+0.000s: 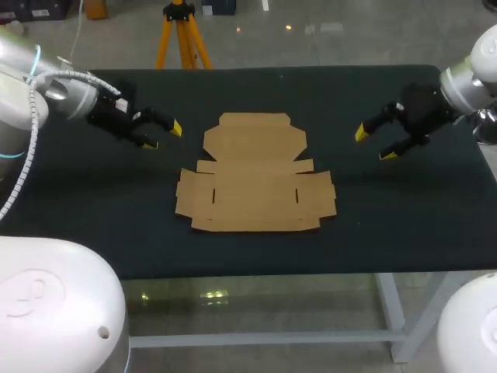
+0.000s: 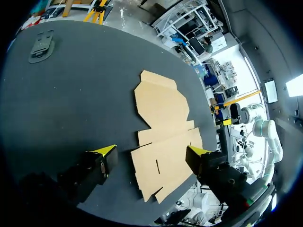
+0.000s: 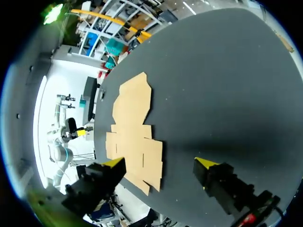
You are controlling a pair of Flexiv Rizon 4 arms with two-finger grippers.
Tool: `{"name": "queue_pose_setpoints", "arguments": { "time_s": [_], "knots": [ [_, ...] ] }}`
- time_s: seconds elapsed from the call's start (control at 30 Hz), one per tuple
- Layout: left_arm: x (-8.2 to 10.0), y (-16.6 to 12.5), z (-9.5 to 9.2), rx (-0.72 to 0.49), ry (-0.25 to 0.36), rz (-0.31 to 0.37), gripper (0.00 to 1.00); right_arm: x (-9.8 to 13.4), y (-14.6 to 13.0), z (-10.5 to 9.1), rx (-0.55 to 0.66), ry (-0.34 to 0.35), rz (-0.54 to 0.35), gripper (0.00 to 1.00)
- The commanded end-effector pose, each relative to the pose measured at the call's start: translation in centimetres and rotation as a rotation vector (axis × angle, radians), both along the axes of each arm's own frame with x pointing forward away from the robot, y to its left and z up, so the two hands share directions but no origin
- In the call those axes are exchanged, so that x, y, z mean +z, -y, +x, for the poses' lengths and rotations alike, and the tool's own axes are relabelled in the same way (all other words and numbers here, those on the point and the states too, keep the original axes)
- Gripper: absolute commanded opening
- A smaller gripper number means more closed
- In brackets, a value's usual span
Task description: Assemble the packaging by folding the flat box into shape, placing the metal phone stand inside, and closing the box properly
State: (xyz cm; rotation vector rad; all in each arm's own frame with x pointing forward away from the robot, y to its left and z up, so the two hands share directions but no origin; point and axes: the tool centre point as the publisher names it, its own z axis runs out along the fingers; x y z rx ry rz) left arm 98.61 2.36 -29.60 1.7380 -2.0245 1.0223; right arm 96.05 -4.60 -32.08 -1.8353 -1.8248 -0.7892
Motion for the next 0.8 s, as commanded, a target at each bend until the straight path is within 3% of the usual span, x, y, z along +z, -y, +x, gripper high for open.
{"name": "queue_pose_setpoints", "arguments": {
  "time_s": [0.03, 0.2, 0.23, 0.27, 0.3, 0.33, 0.37, 0.4, 0.43, 0.47, 0.5, 0.6, 0.8],
  "knots": [
    [1.3, 0.2, -0.4, 0.059, 0.027, 0.096, 1.0, 0.2, -0.3, 1.4, 0.032, -0.025, 0.003, 1.0],
    [1.6, 0.3, 0.3, 0.067, 0.01, 0.135, 1.0, 0.2, -1.5, 2.4, 0.031, -0.068, 0.002, 1.0],
    [1.7, 0.3, 0.4, 0.066, 0.005, 0.137, 0.9, 0.2, -1.7, 2.7, 0.034, -0.067, 0.005, 1.0],
    [1.7, 0.4, 0.5, 0.066, -0.006, 0.142, 0.72, 0.2, -1.9, 2.9, 0.034, -0.068, 0.004, 1.0],
    [1.7, 0.4, 0.6, 0.084, -0.026, 0.146, 0.25, 0.2, -2.1, 3.2, 0.035, -0.073, 0.006, 1.0],
    [1.7, 0.4, 0.6, 0.091, -0.048, 0.14, 0.0, 0.2, -2.2, 3.3, 0.034, -0.076, 0.008, 1.0],
    [1.6, 0.4, 0.6, 0.089, -0.076, 0.134, 0.0, 0.2, -2.4, 3.4, 0.031, -0.078, 0.007, 1.0],
    [1.6, 0.4, 0.5, 0.107, -0.087, 0.136, 0.0, 0.2, -2.5, 3.5, 0.03, -0.078, 0.007, 0.78],
    [1.6, 0.4, 0.4, 0.114, -0.099, 0.142, 0.0, 0.3, -2.6, 3.6, 0.03, -0.078, 0.009, 0.35],
    [1.5, 0.5, 0.3, 0.117, -0.11, 0.14, 0.0, 0.3, -2.7, 3.6, 0.028, -0.075, 0.009, 0.22],
    [1.4, 0.6, 0.0, 0.122, -0.124, 0.144, 0.0, 0.3, -2.8, 3.7, 0.032, -0.055, 0.008, 0.0],
    [1.0, 0.9, -0.5, 0.134, -0.152, 0.135, 0.0, 0.1, -3.1, 3.9, 0.034, -0.012, 0.003, 0.0],
    [0.2, 1.1, -1.2, 0.133, -0.207, 0.106, 0.0, -0.7, -4.2, 3.4, 0.135, 0.164, -0.039, 0.0]
  ]
}}
